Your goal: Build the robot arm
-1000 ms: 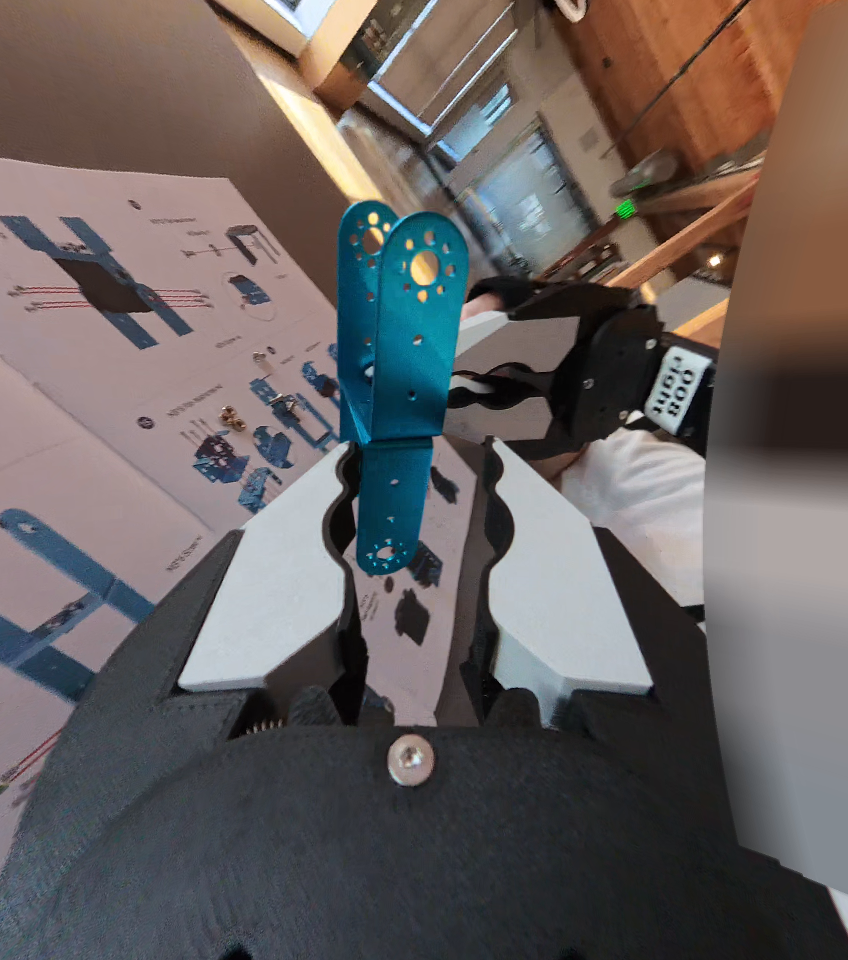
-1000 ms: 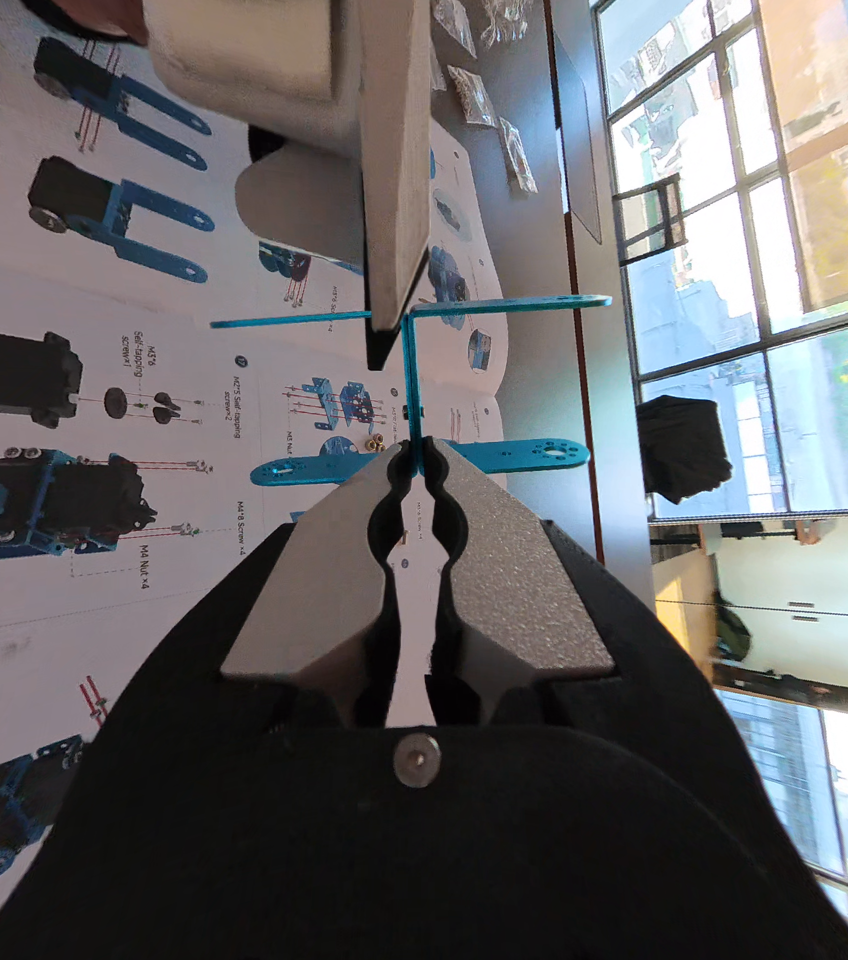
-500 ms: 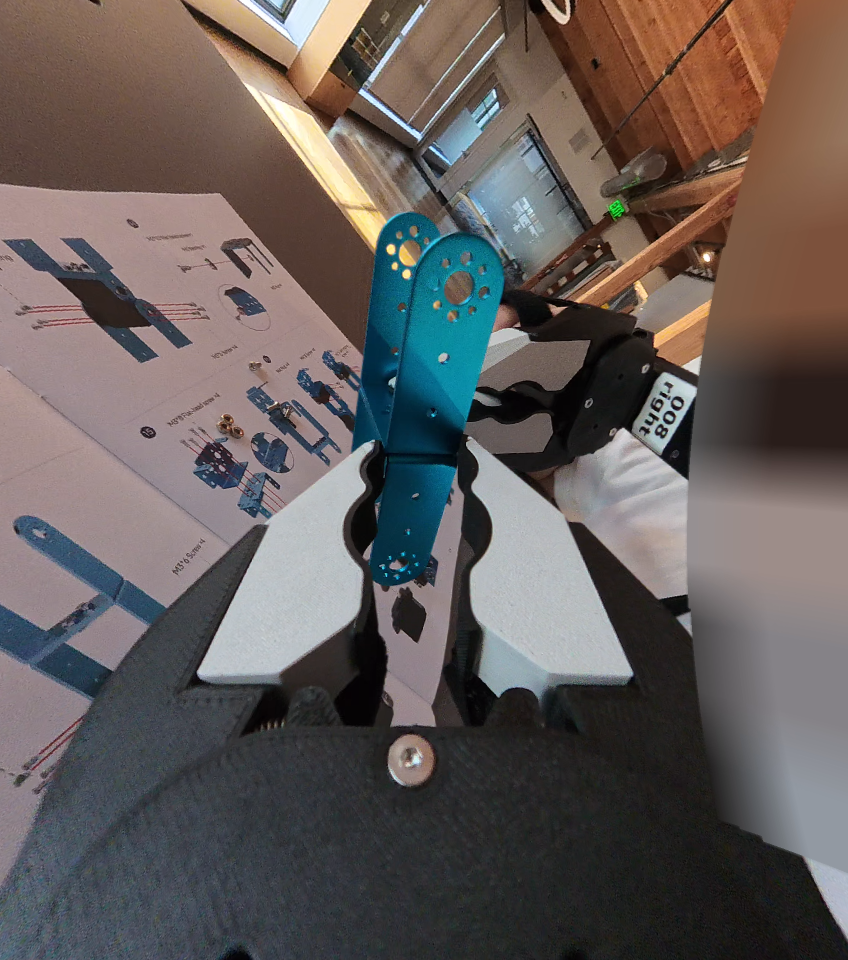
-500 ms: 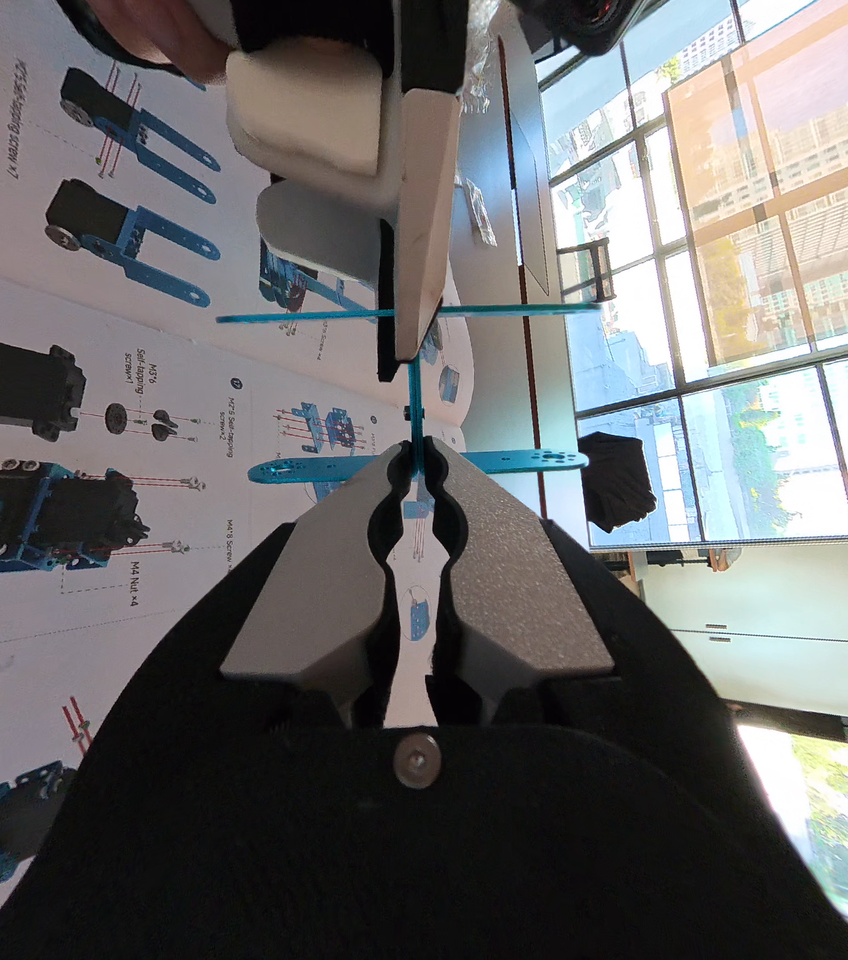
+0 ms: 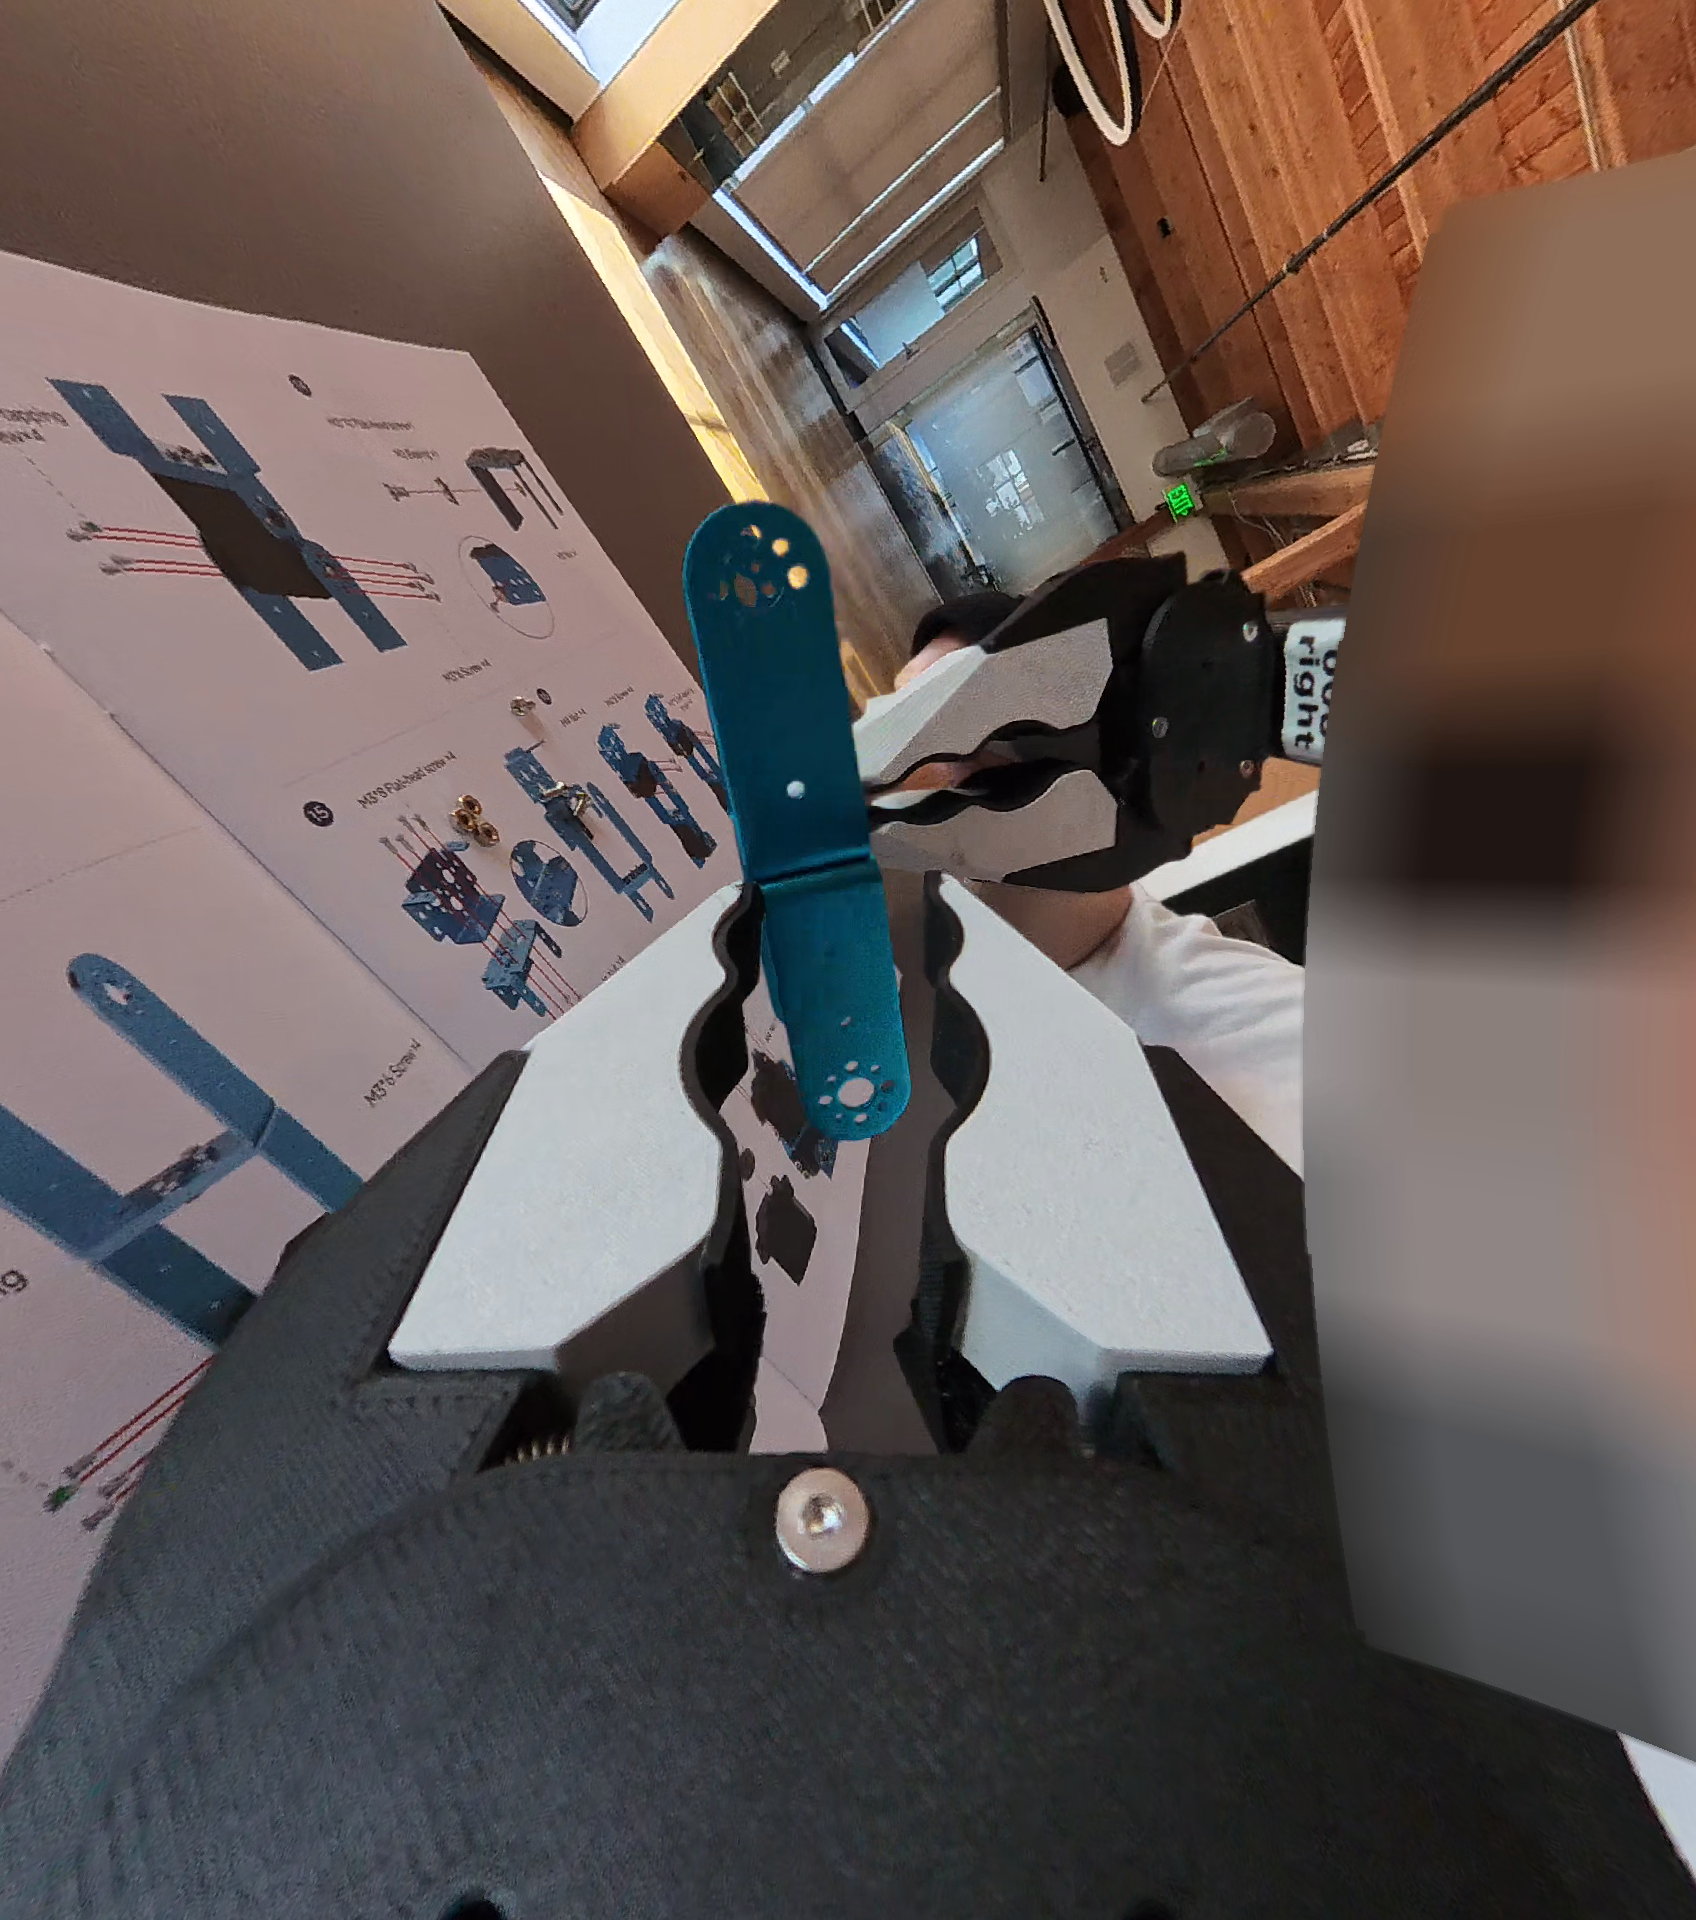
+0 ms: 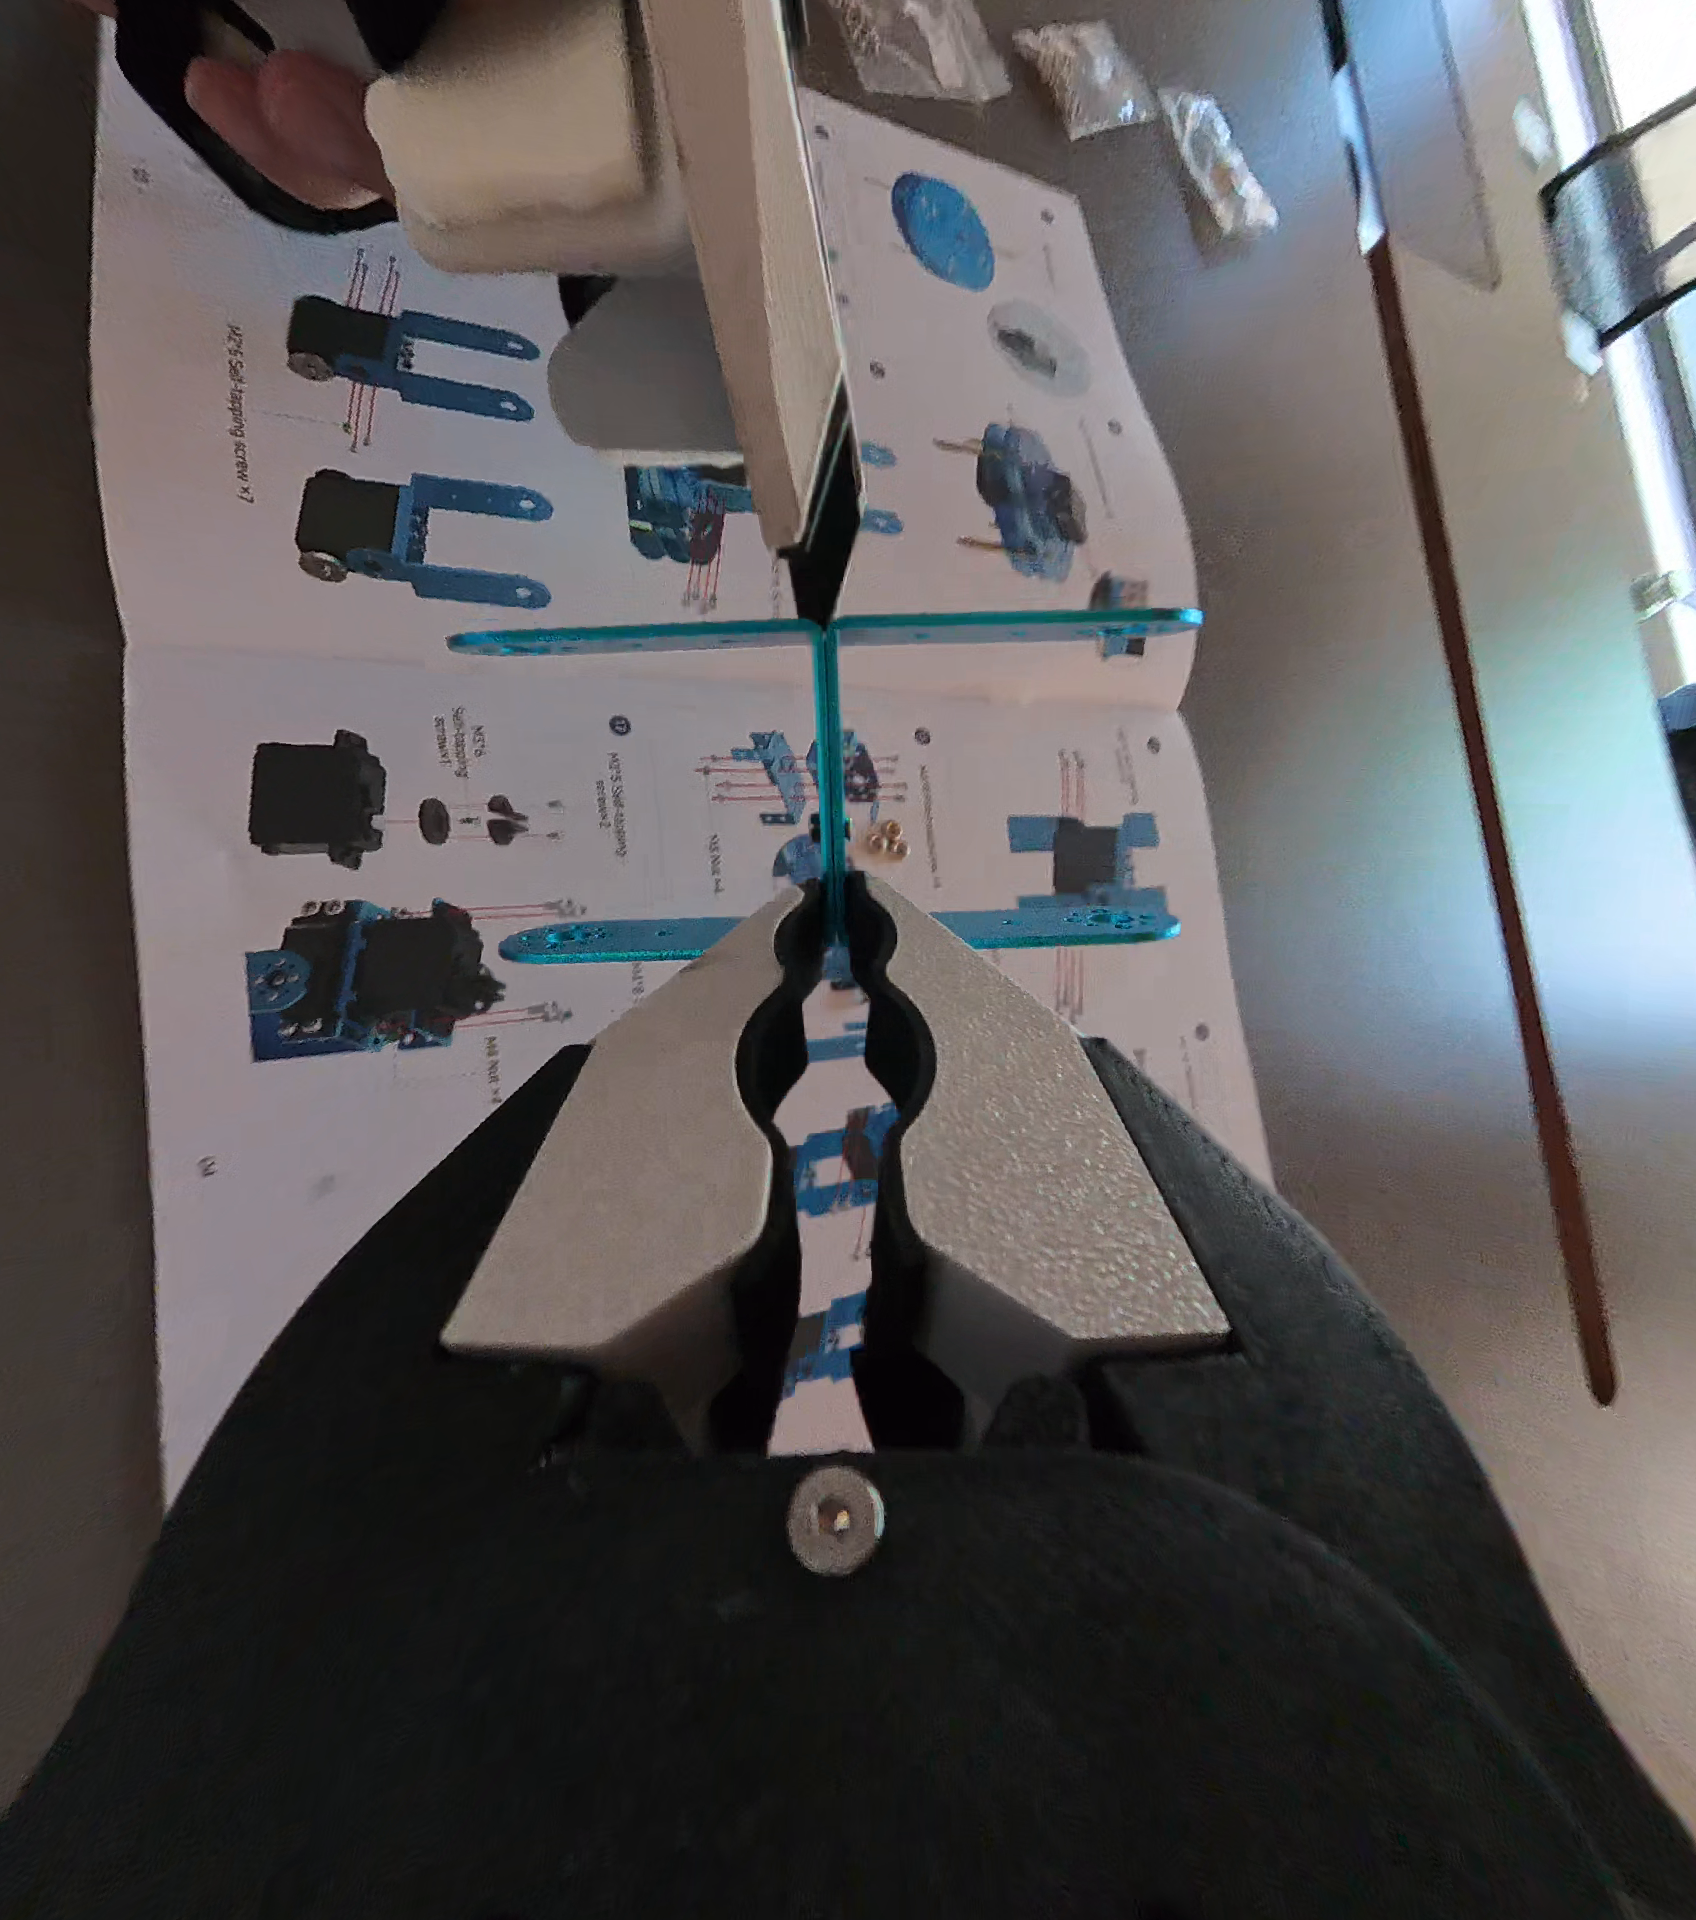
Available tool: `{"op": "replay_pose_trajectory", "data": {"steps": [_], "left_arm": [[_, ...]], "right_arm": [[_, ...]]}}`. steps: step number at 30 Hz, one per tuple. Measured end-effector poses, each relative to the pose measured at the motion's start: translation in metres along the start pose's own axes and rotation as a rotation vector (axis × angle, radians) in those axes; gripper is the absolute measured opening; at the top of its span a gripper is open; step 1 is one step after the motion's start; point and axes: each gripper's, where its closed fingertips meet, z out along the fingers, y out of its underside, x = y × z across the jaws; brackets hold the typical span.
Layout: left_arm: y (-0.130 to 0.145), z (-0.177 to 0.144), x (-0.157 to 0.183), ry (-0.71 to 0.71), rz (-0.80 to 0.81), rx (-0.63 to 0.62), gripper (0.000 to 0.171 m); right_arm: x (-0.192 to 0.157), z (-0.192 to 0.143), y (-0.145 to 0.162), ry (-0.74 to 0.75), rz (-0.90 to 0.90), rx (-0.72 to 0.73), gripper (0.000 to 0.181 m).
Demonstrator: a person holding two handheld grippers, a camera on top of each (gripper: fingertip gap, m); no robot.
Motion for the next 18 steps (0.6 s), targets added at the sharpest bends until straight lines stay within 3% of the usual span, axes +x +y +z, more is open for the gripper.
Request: {"op": "replay_pose_trajectory", "data": {"steps": [6, 11, 14, 18], "left_arm": [[-0.002, 0.002, 0.015, 0.034, -0.004, 0.001, 0.026], [0.027, 0.025, 0.032, 0.007, 0.095, -0.164, 0.026], [0.045, 0.037, 0.043, 0.039, 0.143, -0.241, 0.026], [0.063, 0.049, 0.054, 0.060, 0.186, -0.305, 0.026]], "right_arm": [[-0.021, -0.045, 0.044, -0.160, 0.293, -0.201, 0.003], [-0.050, -0.109, 0.105, -0.106, 0.531, -0.405, 0.004], [-0.077, -0.134, 0.137, -0.139, 0.595, -0.516, 0.004], [-0.109, -0.146, 0.151, -0.211, 0.573, -0.518, 0.004]]}}
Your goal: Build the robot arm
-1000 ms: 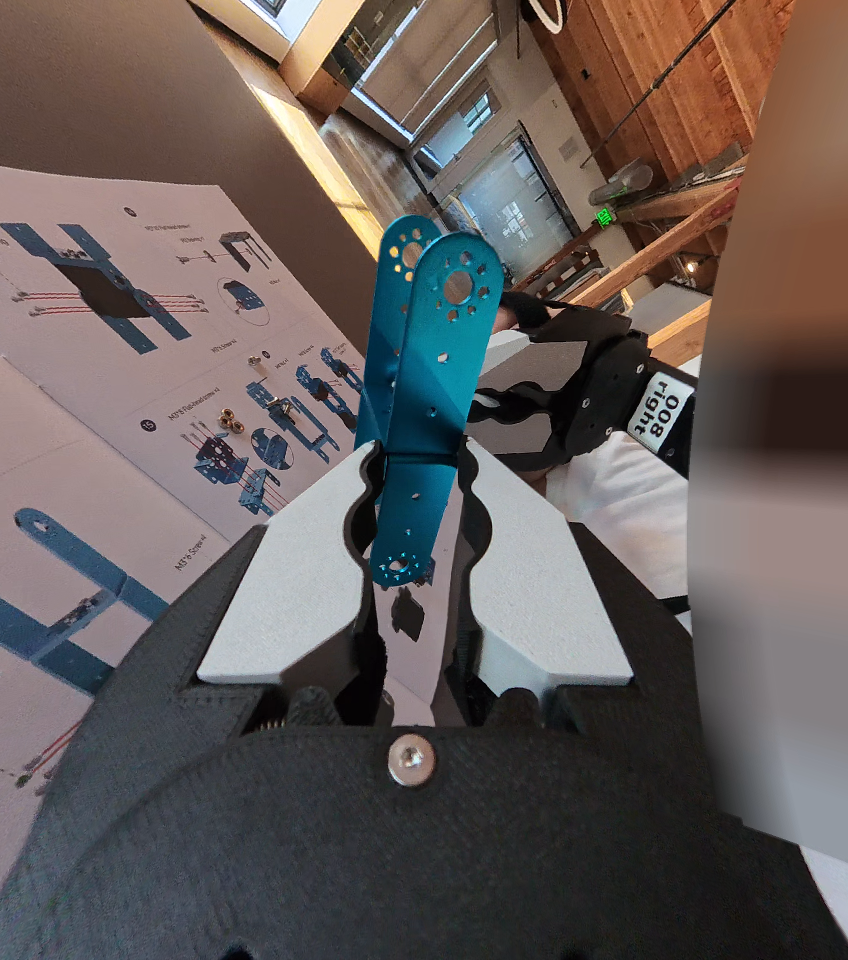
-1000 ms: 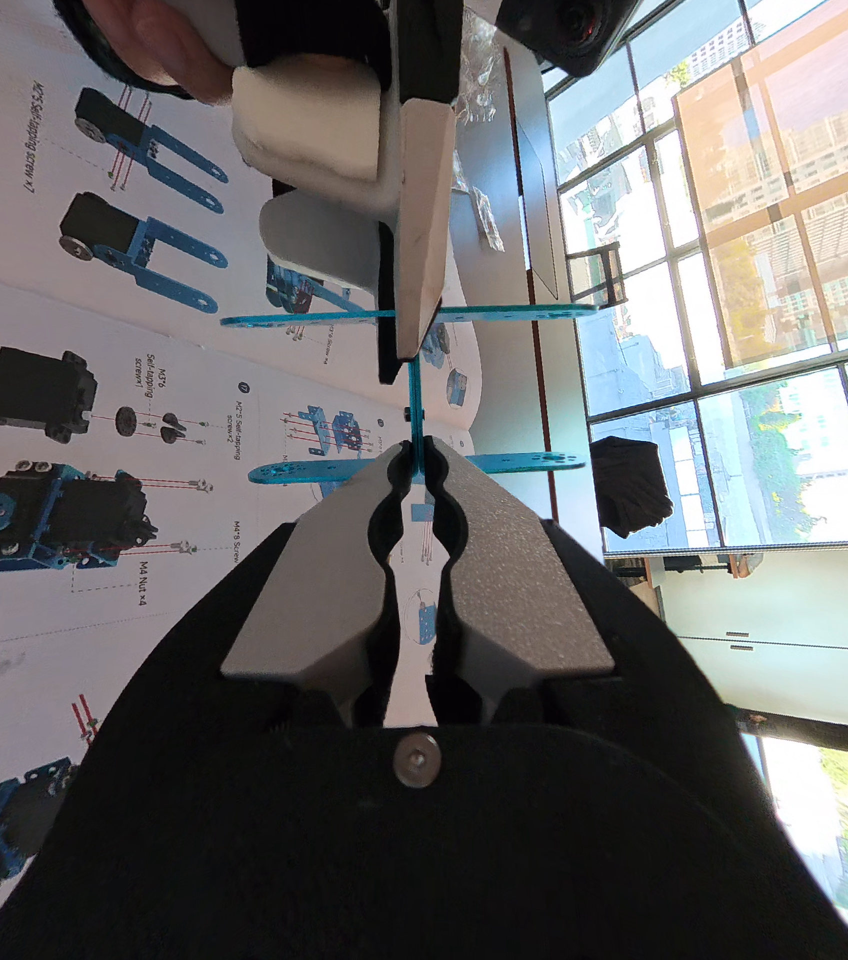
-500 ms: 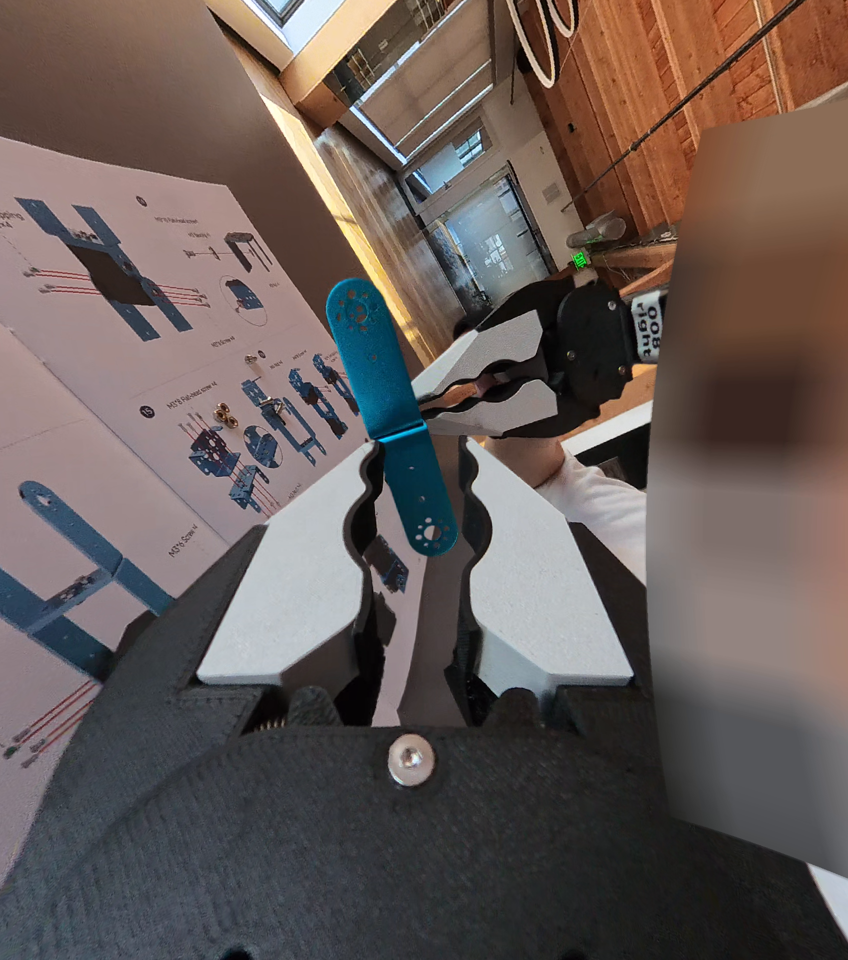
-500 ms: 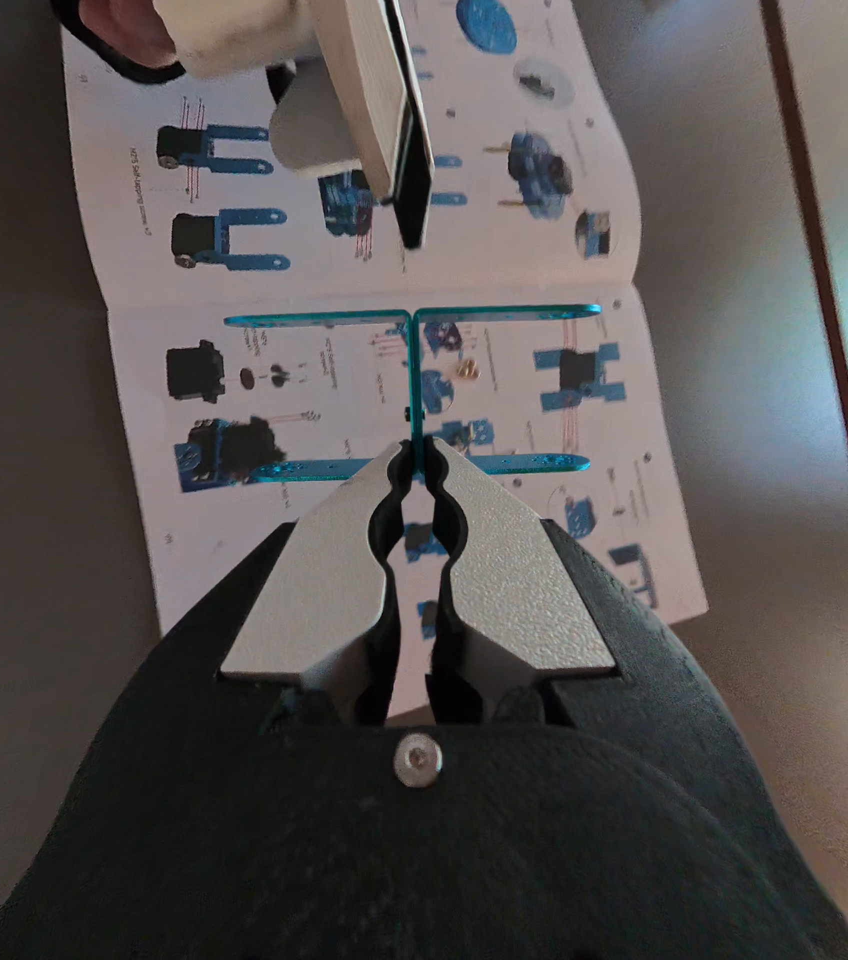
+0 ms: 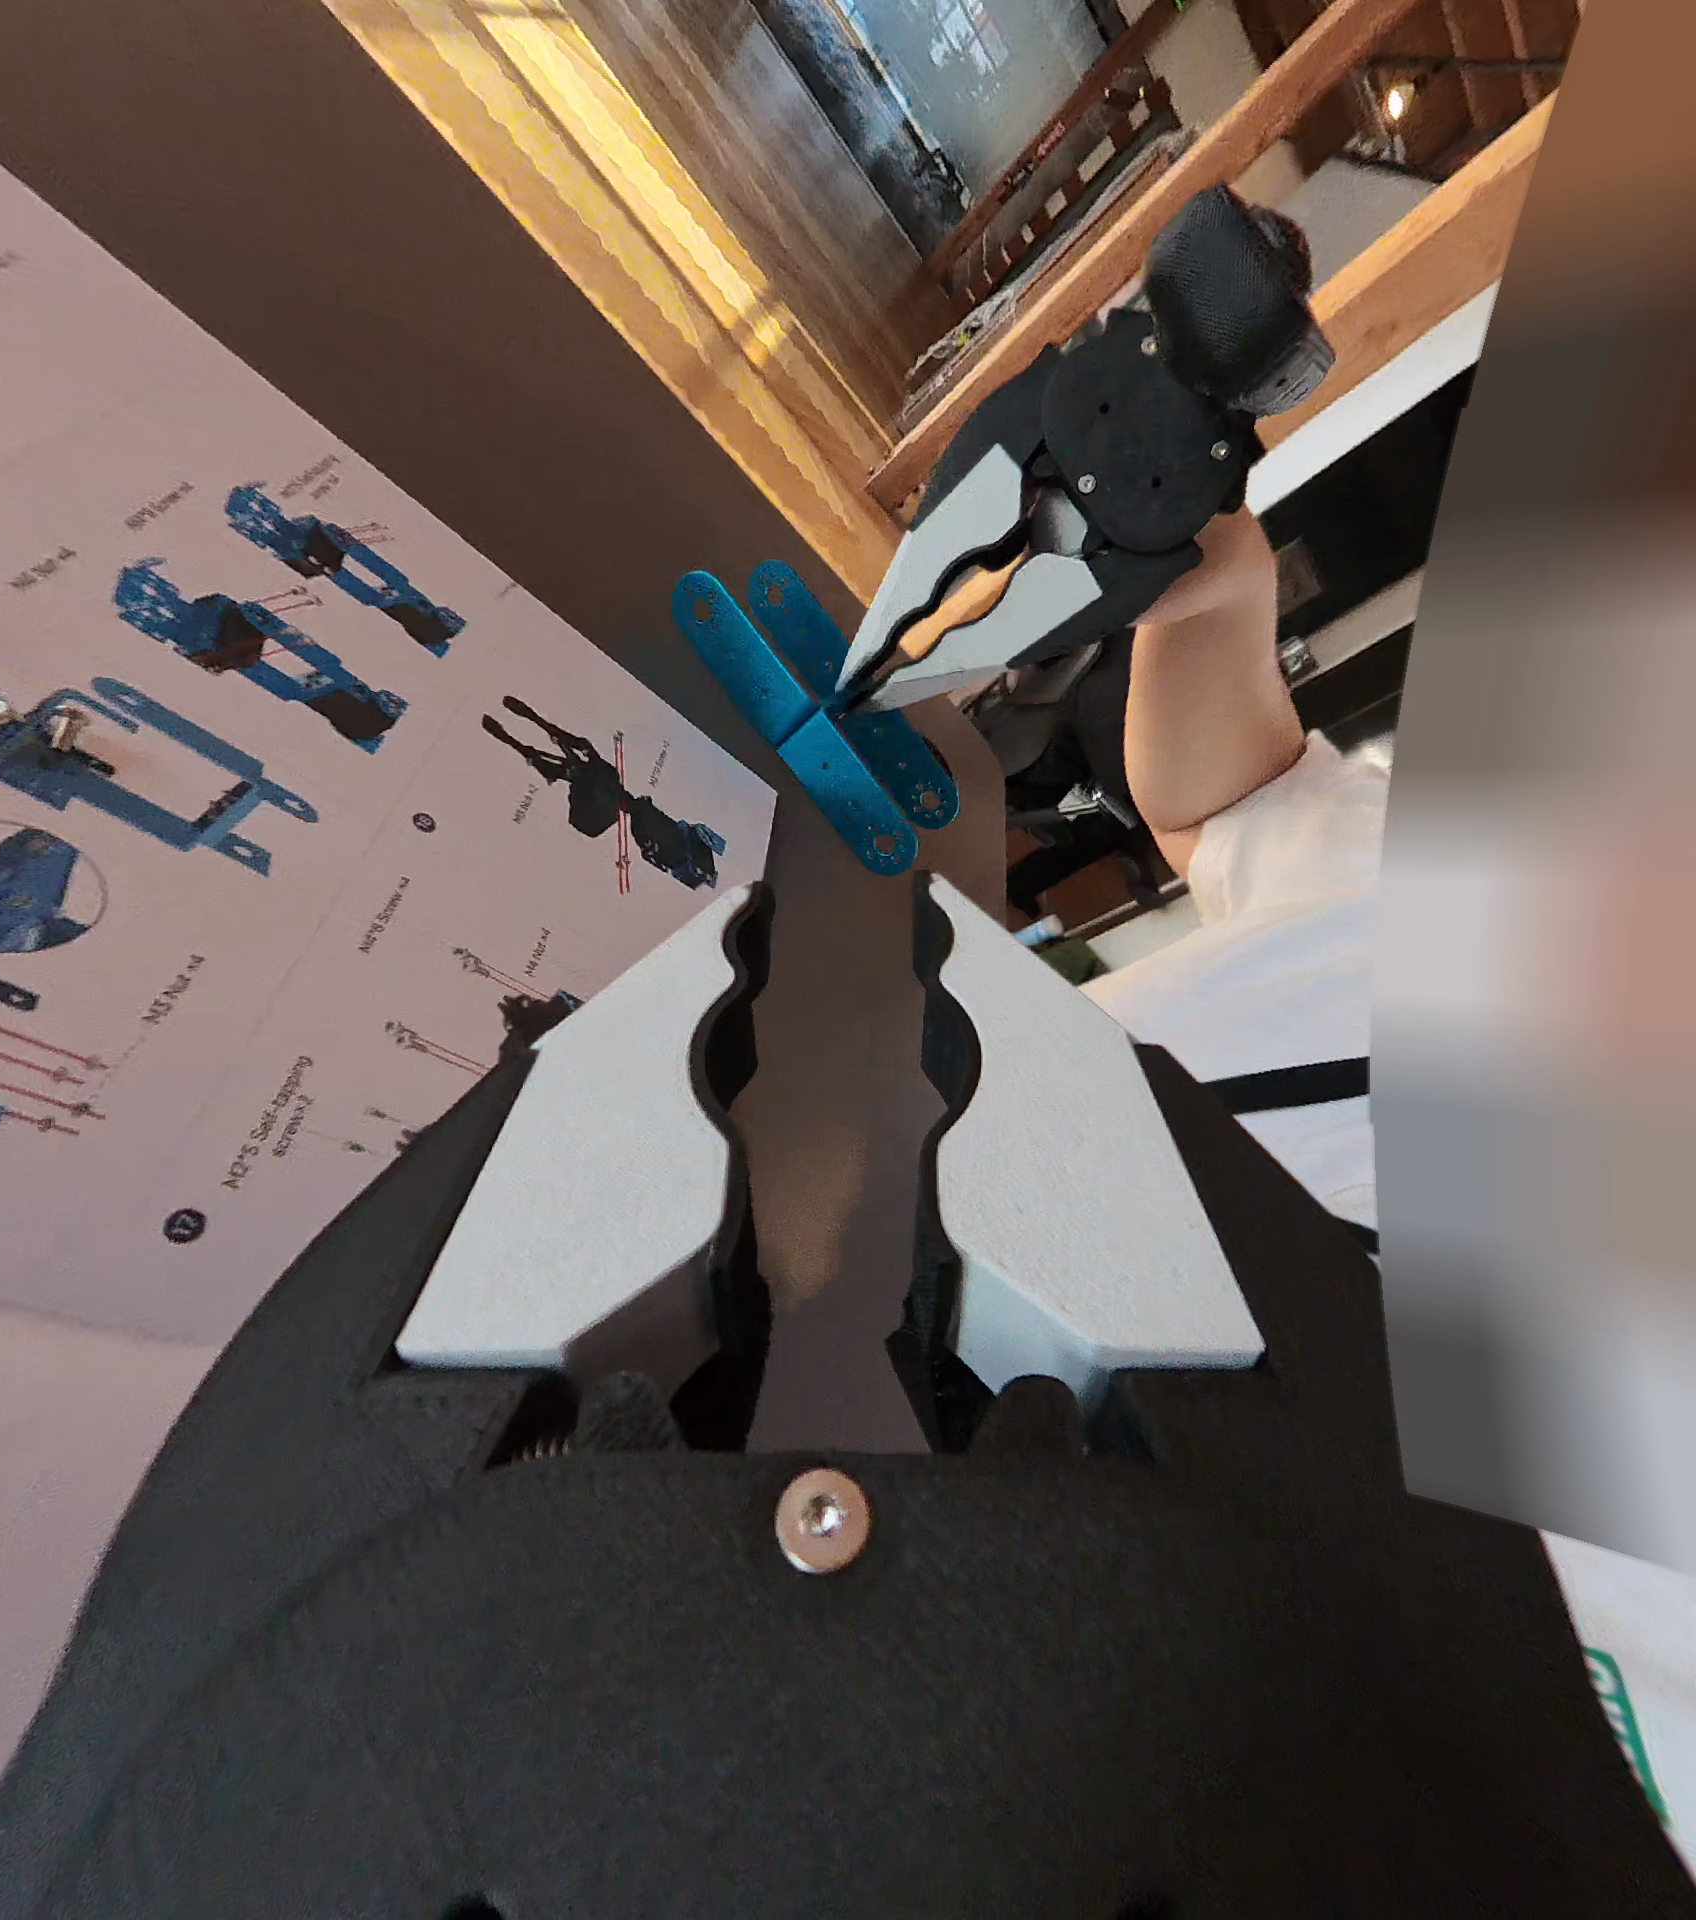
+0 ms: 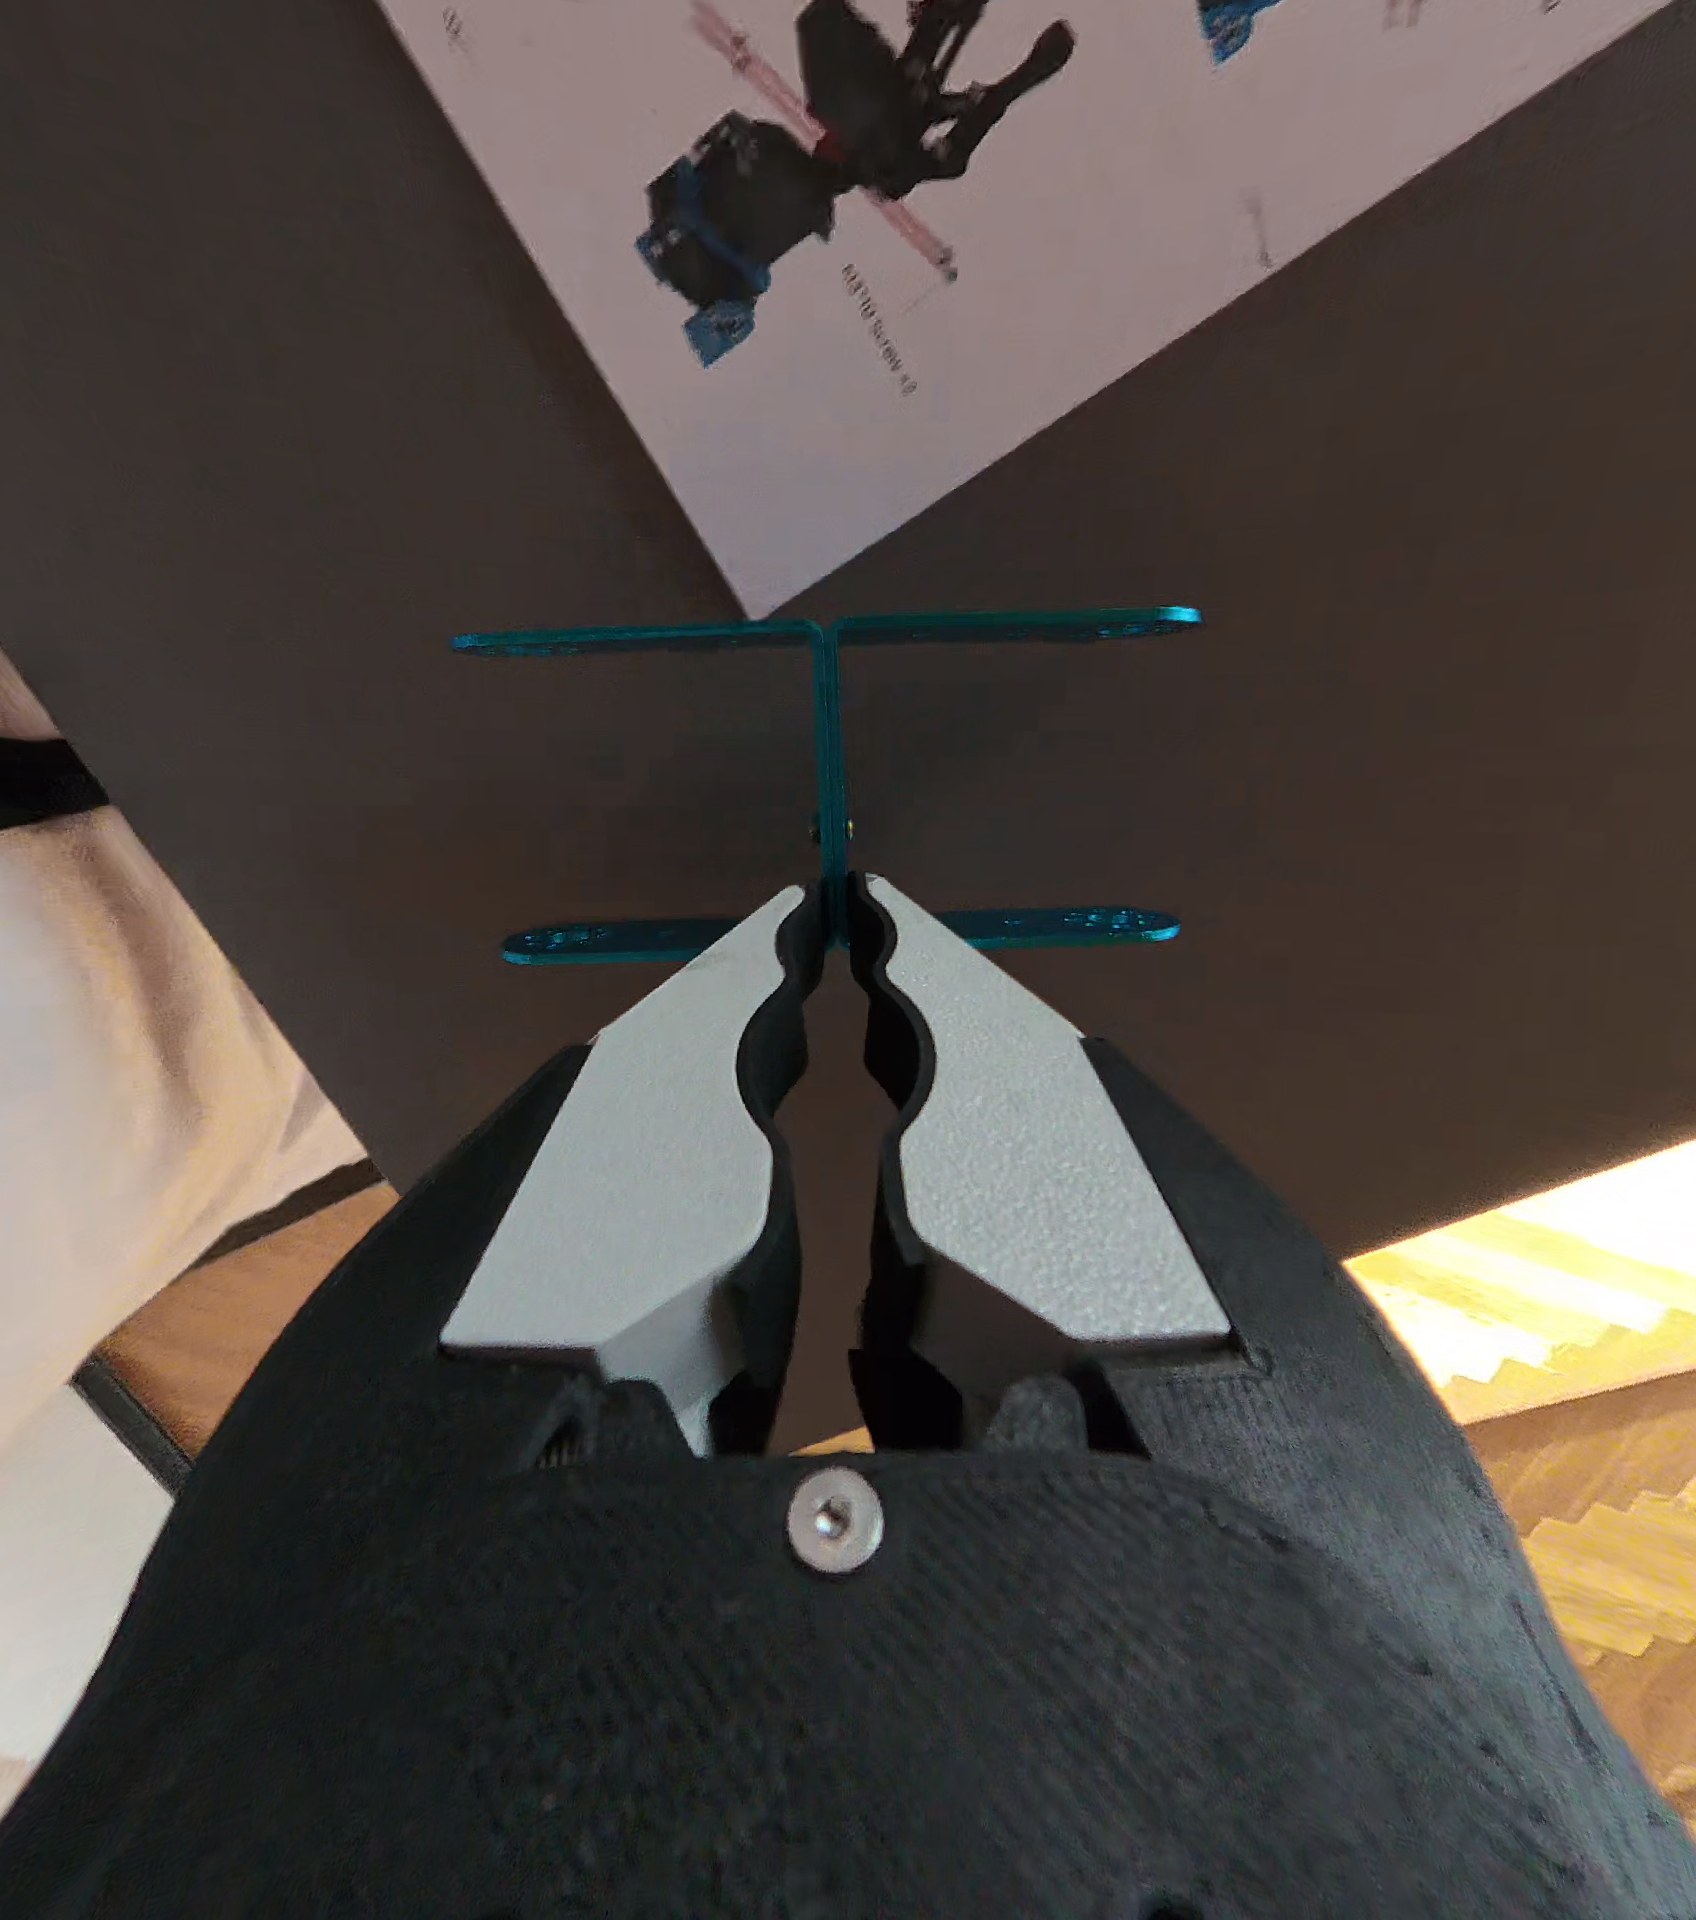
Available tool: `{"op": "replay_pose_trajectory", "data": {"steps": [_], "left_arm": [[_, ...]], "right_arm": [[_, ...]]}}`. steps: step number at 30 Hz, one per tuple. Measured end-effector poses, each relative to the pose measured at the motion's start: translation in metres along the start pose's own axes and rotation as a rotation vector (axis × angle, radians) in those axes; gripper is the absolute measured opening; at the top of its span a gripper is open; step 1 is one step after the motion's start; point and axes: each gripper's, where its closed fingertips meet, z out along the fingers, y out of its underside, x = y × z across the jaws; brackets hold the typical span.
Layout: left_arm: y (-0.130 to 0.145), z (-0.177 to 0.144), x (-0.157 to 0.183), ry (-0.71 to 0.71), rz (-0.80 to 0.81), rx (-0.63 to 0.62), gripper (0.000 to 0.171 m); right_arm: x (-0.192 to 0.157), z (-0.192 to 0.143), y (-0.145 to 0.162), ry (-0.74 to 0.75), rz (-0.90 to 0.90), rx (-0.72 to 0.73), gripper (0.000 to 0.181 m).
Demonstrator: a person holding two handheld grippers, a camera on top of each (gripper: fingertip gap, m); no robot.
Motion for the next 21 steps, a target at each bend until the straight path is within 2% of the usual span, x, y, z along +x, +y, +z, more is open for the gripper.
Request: {"op": "replay_pose_trajectory", "data": {"steps": [4, 8, 10, 12, 15, 18, 21], "left_arm": [[0.006, 0.020, 0.018, -0.022, 0.055, -0.040, 0.025], [0.009, 0.043, 0.048, -0.025, 0.057, 0.009, 0.023], [0.016, 0.055, 0.059, -0.074, 0.076, 0.024, 0.026], [0.023, 0.065, 0.070, -0.116, 0.076, 0.073, 0.027], [0.031, 0.076, 0.092, -0.122, 0.031, 0.204, 0.028], [0.051, 0.083, 0.107, -0.165, 0.003, 0.314, 0.028], [0.080, 0.083, 0.113, -0.235, -0.031, 0.399, 0.027]], "right_arm": [[-0.007, 0.003, 0.014, 0.012, -0.094, -0.009, 0.004], [-0.008, 0.004, 0.015, 0.018, -0.211, 0.010, 0.004], [-0.007, 0.004, 0.013, 0.029, -0.283, 0.042, 0.005], [-0.009, 0.002, 0.014, 0.006, -0.327, 0.061, 0.016], [-0.009, -0.013, 0.012, -0.003, -0.386, 0.154, 0.019], [-0.010, -0.033, 0.009, -0.024, -0.413, 0.299, 0.018], [-0.004, -0.041, 0.007, -0.028, -0.423, 0.380, 0.007]]}}
